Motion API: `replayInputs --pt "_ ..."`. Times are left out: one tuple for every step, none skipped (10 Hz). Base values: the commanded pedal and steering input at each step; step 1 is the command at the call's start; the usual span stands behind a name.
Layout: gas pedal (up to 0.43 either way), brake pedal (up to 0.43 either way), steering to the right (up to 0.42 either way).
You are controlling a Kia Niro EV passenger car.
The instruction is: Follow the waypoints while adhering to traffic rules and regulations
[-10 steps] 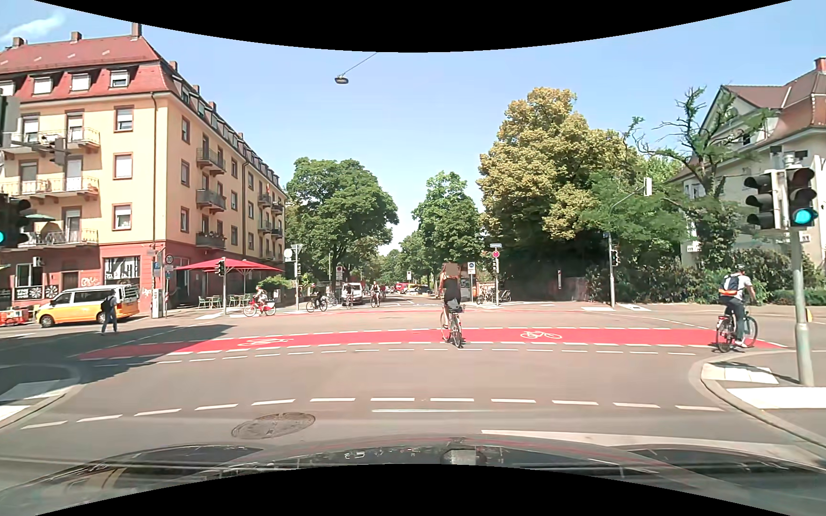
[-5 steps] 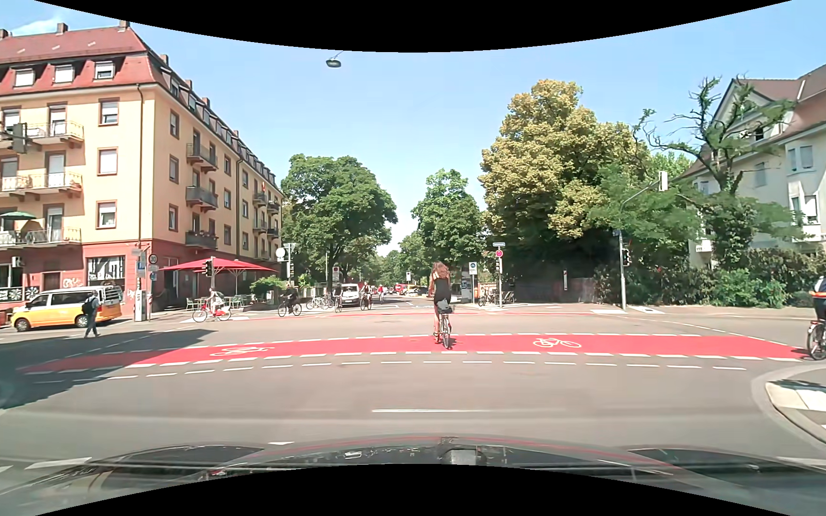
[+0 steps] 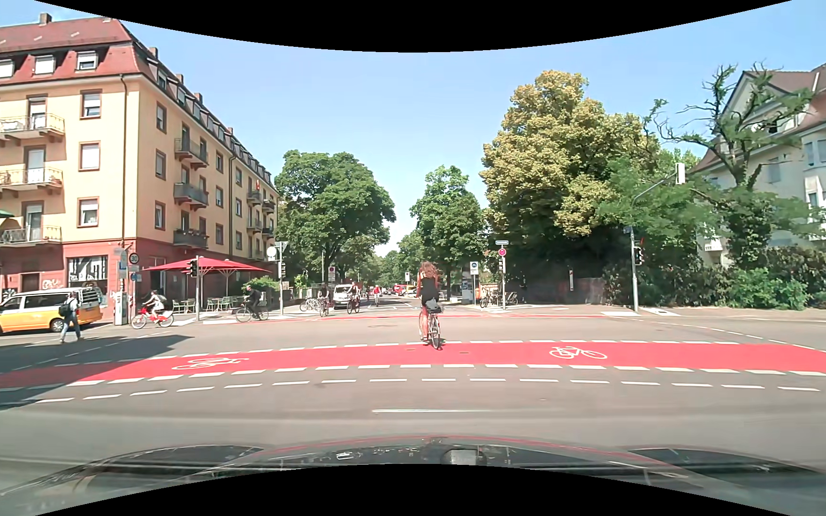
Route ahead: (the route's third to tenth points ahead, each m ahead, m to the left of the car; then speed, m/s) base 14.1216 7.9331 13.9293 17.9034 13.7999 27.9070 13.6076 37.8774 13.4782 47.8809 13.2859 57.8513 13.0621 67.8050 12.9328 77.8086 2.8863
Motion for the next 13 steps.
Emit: replayInputs --pt "0.000 0.000 0.004" --pt "0.000 0.000 0.004" --pt "0.000 0.000 0.004" --pt "0.000 0.000 0.004" --pt "0.000 0.000 0.004" --pt "0.000 0.000 0.003" --pt "0.000 0.000 0.003" --pt "0.000 0.000 0.002" --pt "0.000 0.000 0.000" --pt "0.000 0.000 -0.001" --pt "0.000 0.000 -0.001" --pt "0.000 0.000 -0.002" --pt "0.000 0.000 -0.003"
